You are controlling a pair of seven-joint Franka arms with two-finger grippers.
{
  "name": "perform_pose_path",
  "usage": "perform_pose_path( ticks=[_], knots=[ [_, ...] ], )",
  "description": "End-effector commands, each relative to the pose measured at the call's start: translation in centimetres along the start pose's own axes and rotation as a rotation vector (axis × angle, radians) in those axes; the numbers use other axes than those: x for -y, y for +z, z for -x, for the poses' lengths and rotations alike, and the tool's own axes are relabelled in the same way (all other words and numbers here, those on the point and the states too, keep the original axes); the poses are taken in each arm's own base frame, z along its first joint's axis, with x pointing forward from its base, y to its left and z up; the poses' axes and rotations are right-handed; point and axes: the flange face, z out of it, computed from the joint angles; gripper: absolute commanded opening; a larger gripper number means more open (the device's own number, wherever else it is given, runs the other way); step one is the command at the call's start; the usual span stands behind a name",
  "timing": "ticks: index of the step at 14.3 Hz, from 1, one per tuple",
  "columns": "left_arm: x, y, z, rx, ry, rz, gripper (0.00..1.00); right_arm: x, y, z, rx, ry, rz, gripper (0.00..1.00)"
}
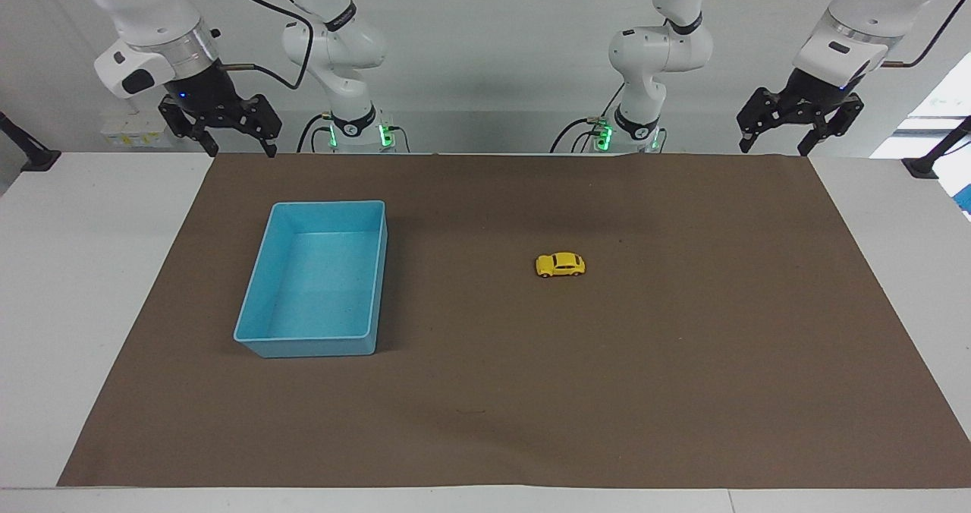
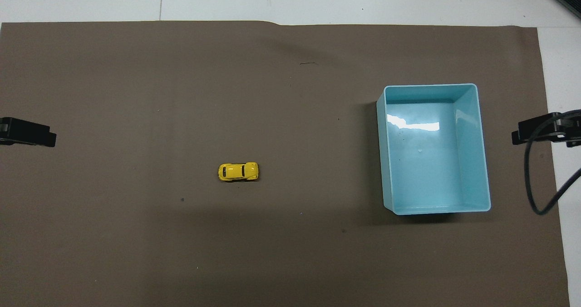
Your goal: Wind up and store yellow beetle car
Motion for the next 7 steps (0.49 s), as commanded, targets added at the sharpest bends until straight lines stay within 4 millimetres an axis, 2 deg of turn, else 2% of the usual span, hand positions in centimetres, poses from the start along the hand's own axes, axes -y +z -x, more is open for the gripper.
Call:
perform_pose_path(
  ticks=[1,7],
  knots=[
    [0.02,-0.18,0.68,0.009,0.004,0.012,1.00,0.13,-0.37,0.19,-0.010,0.011,-0.005,1.00],
    [0.03,-0.15,0.63,0.006,0.001,0.012,1.00,0.13,-0.37,0.19,-0.010,0.011,-0.005,1.00]
  ],
)
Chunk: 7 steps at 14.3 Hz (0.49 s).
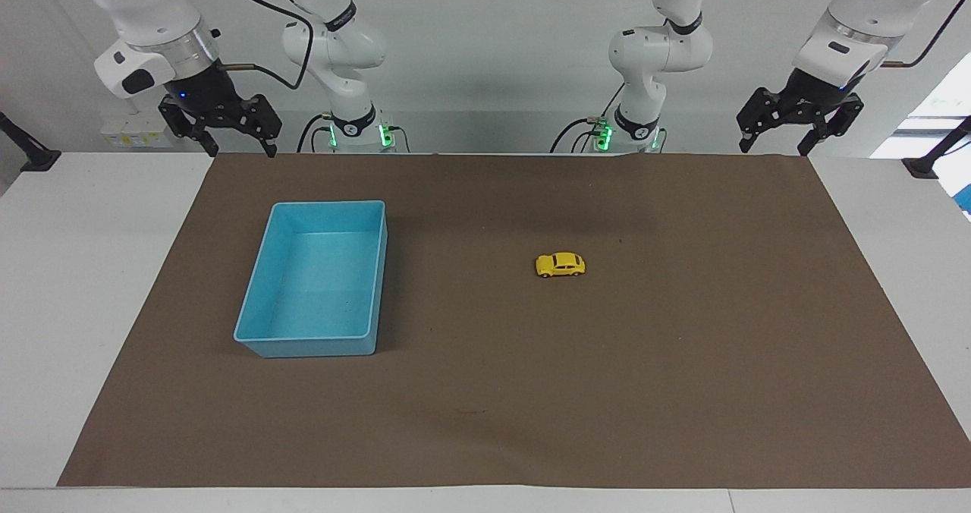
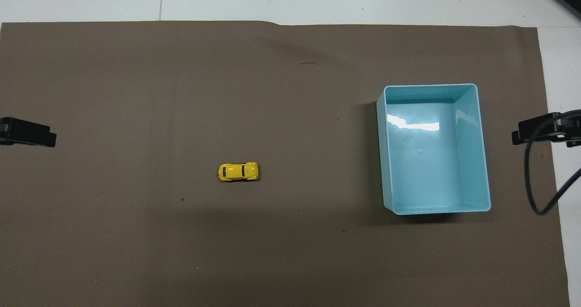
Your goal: Wind up and store yellow beetle car
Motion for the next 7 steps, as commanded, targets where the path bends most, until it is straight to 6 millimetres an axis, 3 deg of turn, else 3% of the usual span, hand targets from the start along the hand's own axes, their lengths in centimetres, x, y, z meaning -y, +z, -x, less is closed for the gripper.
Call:
perform_pose_path(
  ticks=[1,7],
  knots=[
    [0.03,-0.10,0.63,0.007,0.000,0.012,1.00,0.05,-0.37,0.19,-0.010,0.013,-0.006,1.00],
    [0.05,0.25,0.56,0.013,-0.010,0.012,1.00,0.13,-0.37,0.19,-0.010,0.011,-0.005,1.00]
  ],
)
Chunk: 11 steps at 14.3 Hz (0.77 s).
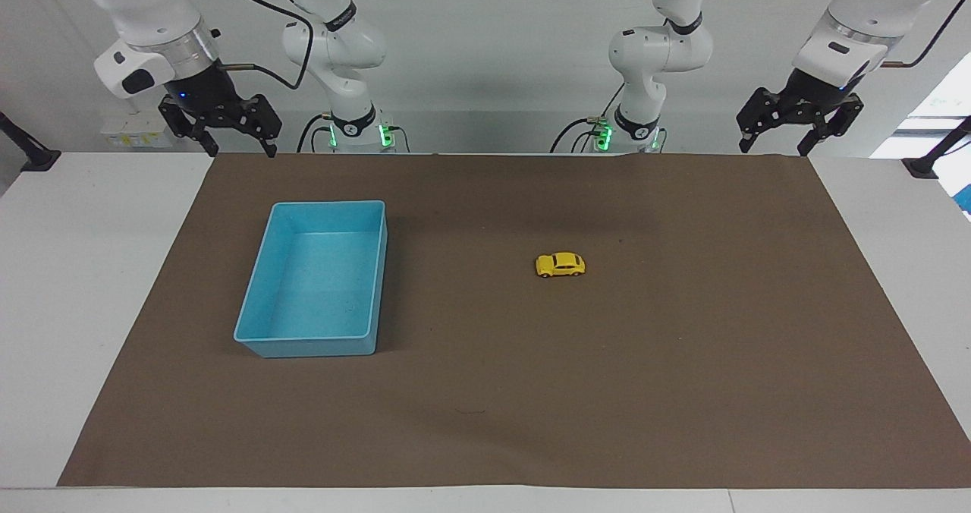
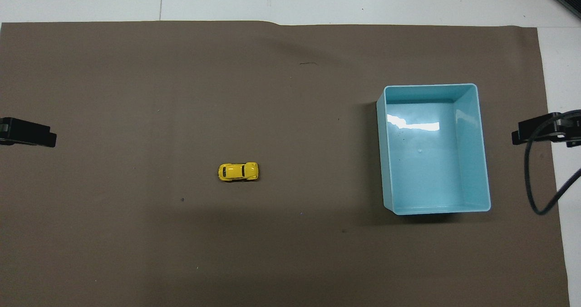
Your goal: Wind up and store yellow beetle car
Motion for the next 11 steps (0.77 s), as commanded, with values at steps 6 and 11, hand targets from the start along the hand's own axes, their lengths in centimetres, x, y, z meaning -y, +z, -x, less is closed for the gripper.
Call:
perform_pose_path(
  ticks=[6,11],
  knots=[
    [0.15,0.54,0.46,0.002,-0.016,0.011,1.00,0.13,-0.37,0.19,-0.010,0.011,-0.005,1.00],
    [0.56,0.54,0.41,-0.005,-0.027,0.011,1.00,0.13,-0.37,0.19,-0.010,0.011,-0.005,1.00]
  ],
)
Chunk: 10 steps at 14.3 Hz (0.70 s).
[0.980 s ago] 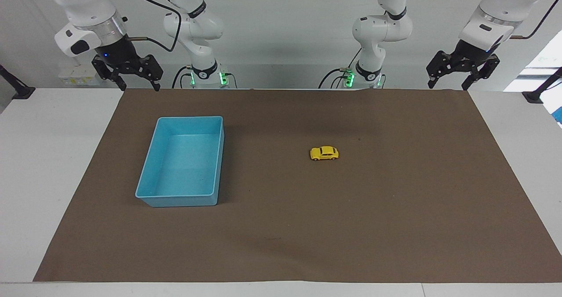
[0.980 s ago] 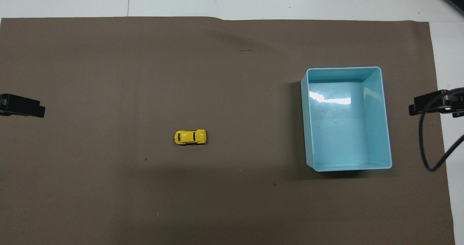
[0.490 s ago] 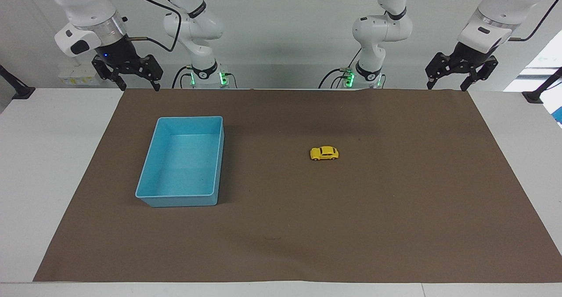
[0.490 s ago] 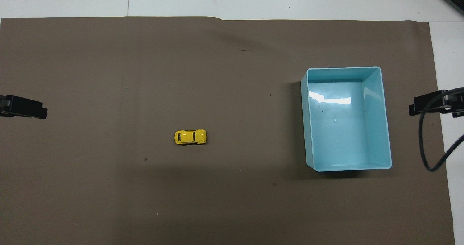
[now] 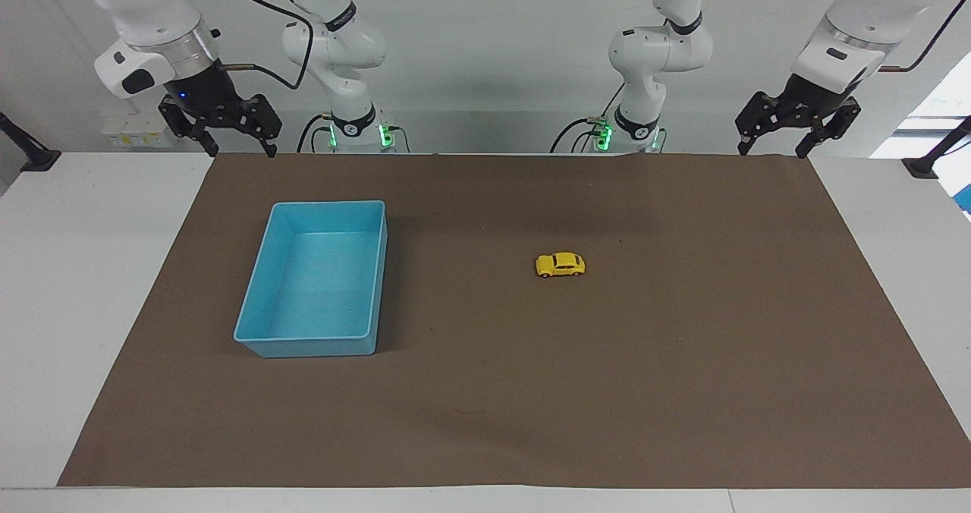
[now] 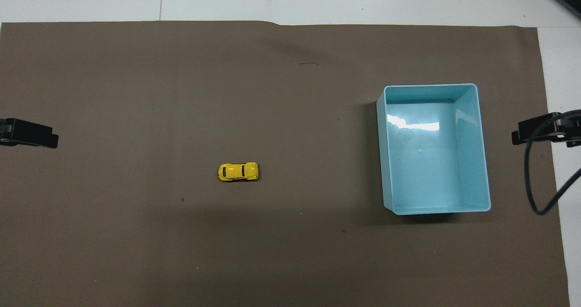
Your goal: Wind up and store yellow beetle car
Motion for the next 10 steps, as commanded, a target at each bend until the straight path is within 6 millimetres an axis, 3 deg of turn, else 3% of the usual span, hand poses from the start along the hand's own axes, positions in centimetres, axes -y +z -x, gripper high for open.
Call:
perform_pose_path(
  ticks=[1,10],
  knots=[
    [0.3,-0.1,0.4,-0.014,-0.017,0.010,1.00,0.1,-0.4,0.2,-0.010,0.011,-0.005,1.00],
    [-0.5,1.8,0.0,0.010,-0.124,0.013,1.00,0.1,-0.4,0.2,-0.010,0.011,-0.005,1.00]
  ],
)
